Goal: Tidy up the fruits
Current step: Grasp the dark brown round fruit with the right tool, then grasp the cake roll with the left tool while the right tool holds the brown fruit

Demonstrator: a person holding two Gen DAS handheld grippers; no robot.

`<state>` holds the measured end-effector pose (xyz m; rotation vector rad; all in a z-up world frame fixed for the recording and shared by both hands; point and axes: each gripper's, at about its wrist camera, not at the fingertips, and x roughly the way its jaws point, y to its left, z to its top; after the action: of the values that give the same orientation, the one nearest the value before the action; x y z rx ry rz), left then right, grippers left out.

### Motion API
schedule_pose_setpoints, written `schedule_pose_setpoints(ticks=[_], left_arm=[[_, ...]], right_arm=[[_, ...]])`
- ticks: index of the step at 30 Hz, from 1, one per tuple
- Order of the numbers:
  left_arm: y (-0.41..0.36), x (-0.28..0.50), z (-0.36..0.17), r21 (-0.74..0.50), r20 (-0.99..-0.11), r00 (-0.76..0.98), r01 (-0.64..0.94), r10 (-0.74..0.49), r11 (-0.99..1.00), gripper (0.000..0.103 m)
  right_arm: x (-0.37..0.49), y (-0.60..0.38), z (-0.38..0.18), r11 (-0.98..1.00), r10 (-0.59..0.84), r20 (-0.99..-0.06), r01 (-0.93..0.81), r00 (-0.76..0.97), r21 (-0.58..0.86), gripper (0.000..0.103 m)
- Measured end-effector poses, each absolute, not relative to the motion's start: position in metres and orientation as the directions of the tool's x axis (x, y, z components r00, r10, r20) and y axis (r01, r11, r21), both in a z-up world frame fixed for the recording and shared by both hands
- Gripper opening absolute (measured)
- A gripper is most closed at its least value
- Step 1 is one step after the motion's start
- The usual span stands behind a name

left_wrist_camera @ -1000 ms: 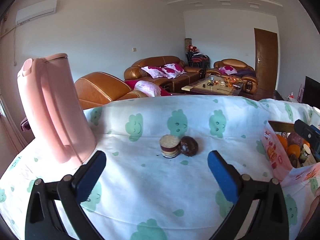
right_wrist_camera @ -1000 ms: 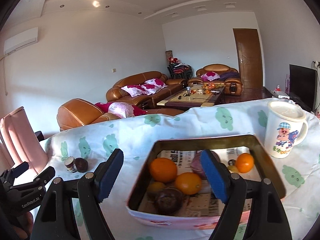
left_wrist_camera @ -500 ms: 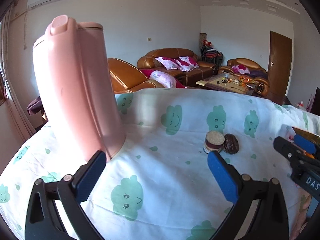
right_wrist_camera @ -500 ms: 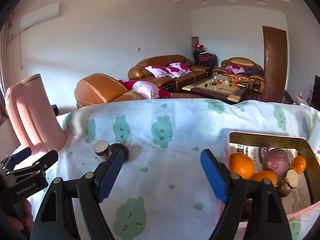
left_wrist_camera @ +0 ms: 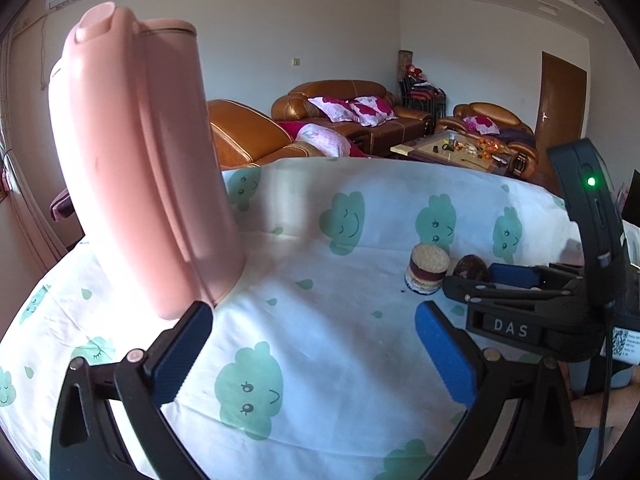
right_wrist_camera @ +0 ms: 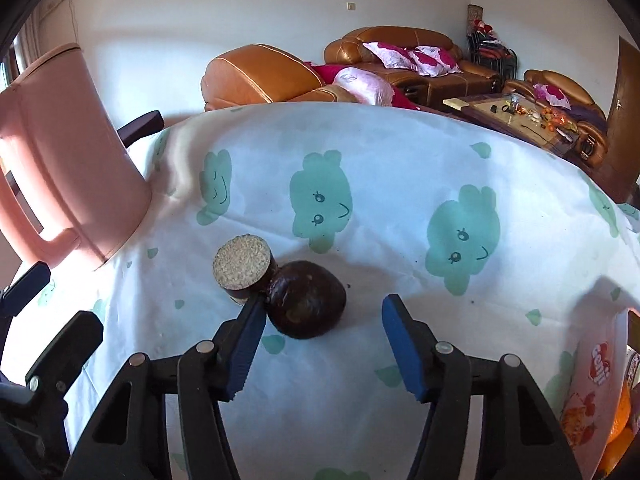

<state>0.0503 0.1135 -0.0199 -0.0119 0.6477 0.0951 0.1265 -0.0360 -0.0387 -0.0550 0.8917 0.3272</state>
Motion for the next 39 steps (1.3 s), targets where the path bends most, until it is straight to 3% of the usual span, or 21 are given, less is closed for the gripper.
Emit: schedule_pose_setpoints(ticks=[2, 4, 8, 17, 23, 26, 30, 32, 36, 39], left_arm=[[0.113, 0.051, -0.02, 0.023, -0.606, 0.791, -0.09, 0.085, 0.996, 0.103], [0.112, 0.051, -0.02, 0.026, -0.607, 0.79, -0.089, 0.087, 0.996, 0.103], [0.112, 0.051, -0.02, 0.034, -0.609, 0.788, -0.087, 0.089, 0.996, 0.103], [0.087, 0.05, -0.018, 0.112, -0.584, 0.809, 0.002, 0.065, 0.994, 0.103], [0.06, 0.077, -0.006, 0.098, -0.565, 0.825, 0.062, 0.004, 0.993, 0.103], [0.053, 0.104, -0.005, 0.055, -0.603, 0.797, 0.058, -0.013, 0.997, 0.101], [0.038, 0.132, -0.017, 0.044, -0.657, 0.754, 0.067, -0.021, 0.997, 0.092], [0.032, 0.143, -0.025, 0.075, -0.688, 0.726, 0.065, 0.004, 0.995, 0.083], [0.027, 0.161, -0.045, 0.073, -0.774, 0.633, 0.078, 0.007, 0.994, 0.059], [0.035, 0.16, -0.044, -0.013, -0.78, 0.621, 0.094, -0.069, 0.996, 0.039]], right_arm=[[0.128, -0.034, -0.039, 0.945, 0.264, -0.774, -0.316, 0.576, 0.087, 0.059], [0.126, -0.033, -0.039, 0.95, 0.239, -0.775, -0.306, 0.585, 0.062, 0.04], [0.117, -0.037, -0.033, 0.96, 0.214, -0.753, -0.276, 0.622, 0.044, 0.04], [0.061, -0.07, -0.001, 0.986, 0.164, -0.568, -0.15, 0.806, 0.072, 0.04], [0.046, -0.088, 0.004, 0.99, 0.137, -0.548, -0.096, 0.825, 0.103, 0.04], [0.049, -0.095, 0.0, 0.987, 0.15, -0.563, -0.085, 0.813, 0.14, 0.04], [0.055, -0.103, -0.006, 0.981, 0.168, -0.587, -0.074, 0.792, 0.181, 0.04], [0.056, -0.105, -0.008, 0.98, 0.165, -0.593, -0.063, 0.788, 0.189, 0.04], [0.056, -0.102, -0.01, 0.979, 0.173, -0.598, -0.07, 0.783, 0.192, 0.04], [0.055, -0.098, -0.01, 0.98, 0.175, -0.6, -0.083, 0.781, 0.178, 0.04]])
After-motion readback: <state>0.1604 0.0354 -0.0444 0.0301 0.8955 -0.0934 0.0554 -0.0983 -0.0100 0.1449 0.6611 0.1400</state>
